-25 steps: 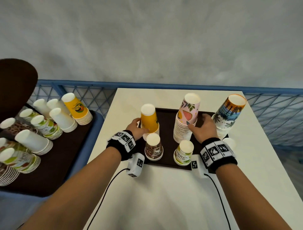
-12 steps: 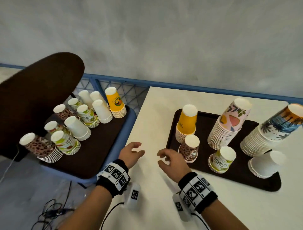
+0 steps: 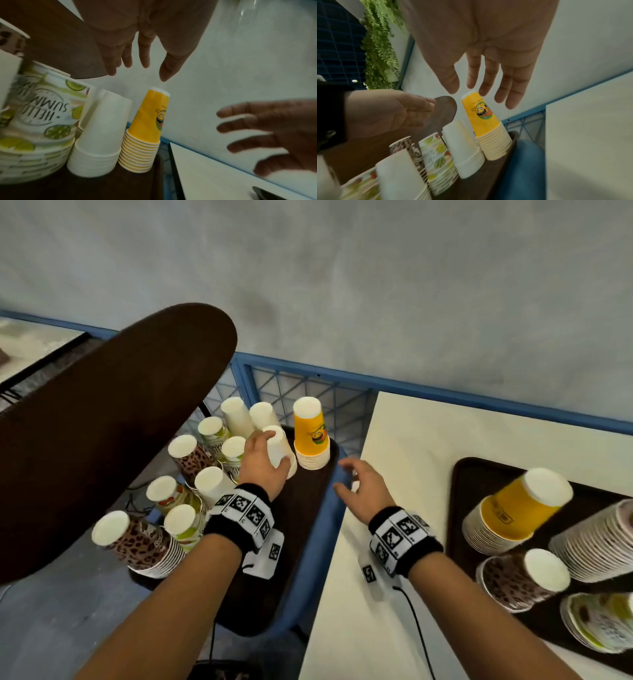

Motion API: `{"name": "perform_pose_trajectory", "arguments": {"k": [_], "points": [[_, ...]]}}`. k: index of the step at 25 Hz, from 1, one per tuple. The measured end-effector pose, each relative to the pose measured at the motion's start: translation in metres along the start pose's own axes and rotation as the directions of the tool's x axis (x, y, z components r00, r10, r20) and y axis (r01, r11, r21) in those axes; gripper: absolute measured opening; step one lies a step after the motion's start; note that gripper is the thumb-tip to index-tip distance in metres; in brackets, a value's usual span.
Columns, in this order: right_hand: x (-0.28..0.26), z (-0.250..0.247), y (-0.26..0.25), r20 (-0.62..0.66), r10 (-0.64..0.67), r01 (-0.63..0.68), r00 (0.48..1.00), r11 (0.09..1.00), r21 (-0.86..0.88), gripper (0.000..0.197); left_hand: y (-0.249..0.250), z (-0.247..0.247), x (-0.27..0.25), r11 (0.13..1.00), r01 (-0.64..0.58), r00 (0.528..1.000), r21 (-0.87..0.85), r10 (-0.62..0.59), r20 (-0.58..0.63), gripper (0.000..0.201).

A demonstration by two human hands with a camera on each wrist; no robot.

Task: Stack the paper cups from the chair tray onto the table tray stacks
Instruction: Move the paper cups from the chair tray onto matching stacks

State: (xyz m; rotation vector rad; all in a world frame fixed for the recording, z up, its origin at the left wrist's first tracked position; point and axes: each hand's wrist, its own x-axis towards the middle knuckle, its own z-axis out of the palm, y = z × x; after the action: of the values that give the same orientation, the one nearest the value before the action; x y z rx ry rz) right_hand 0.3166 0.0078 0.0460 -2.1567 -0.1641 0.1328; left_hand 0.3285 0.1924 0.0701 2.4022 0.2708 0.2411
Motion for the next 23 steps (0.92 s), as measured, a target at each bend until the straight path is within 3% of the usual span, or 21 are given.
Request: {"name": "perform_pose_trajectory", "arguments": {"k": [3,6,10,13,17,20,23], "points": [[0.053,0.006,-0.02,-0.11,-0.034,0.038,0.993,0.999,0.033,0.045,-0.004,0.004,0.041,0.996,-0.046,0.996,0.076,0.04,0.076,0.059],[0.09,0.012,-0.031,-0.179,0.025,-0.01,0.984,0.997,0.082,0.056,-0.011,0.011,0.071,0.973,-0.038,0.979,0.227,-0.009,0.201,0.069],[0.121,0.022,-0.04,-0.075,0.123,-0.11,0.99,0.982,0.155,0.085,-0.019,0.018,0.088,0.933,-0.004,0.948,0.361,-0.111,0.298,0.072],[0.142,0.031,-0.045,0.071,0.211,-0.218,0.975,0.968,0.122,0.102,-0.015,0.018,0.088,0.952,-0.002,0.945,0.306,-0.098,0.313,0.062],[0.14,0.046,-0.032,0.082,0.263,-0.266,0.961,0.963,0.031,0.073,-0.009,0.011,0.06,0.959,-0.017,0.944,0.283,-0.077,0.32,0.048],[0.118,0.065,-0.007,0.087,0.256,-0.265,0.963,0.958,0.106,0.082,-0.021,0.006,0.021,0.976,0.065,0.955,0.209,-0.122,0.271,0.057],[0.097,0.086,0.012,0.167,0.271,-0.3,0.948,0.935,0.189,0.094,-0.035,0.014,-0.01,0.966,0.231,0.965,-0.116,-0.212,0.156,0.076]]}}
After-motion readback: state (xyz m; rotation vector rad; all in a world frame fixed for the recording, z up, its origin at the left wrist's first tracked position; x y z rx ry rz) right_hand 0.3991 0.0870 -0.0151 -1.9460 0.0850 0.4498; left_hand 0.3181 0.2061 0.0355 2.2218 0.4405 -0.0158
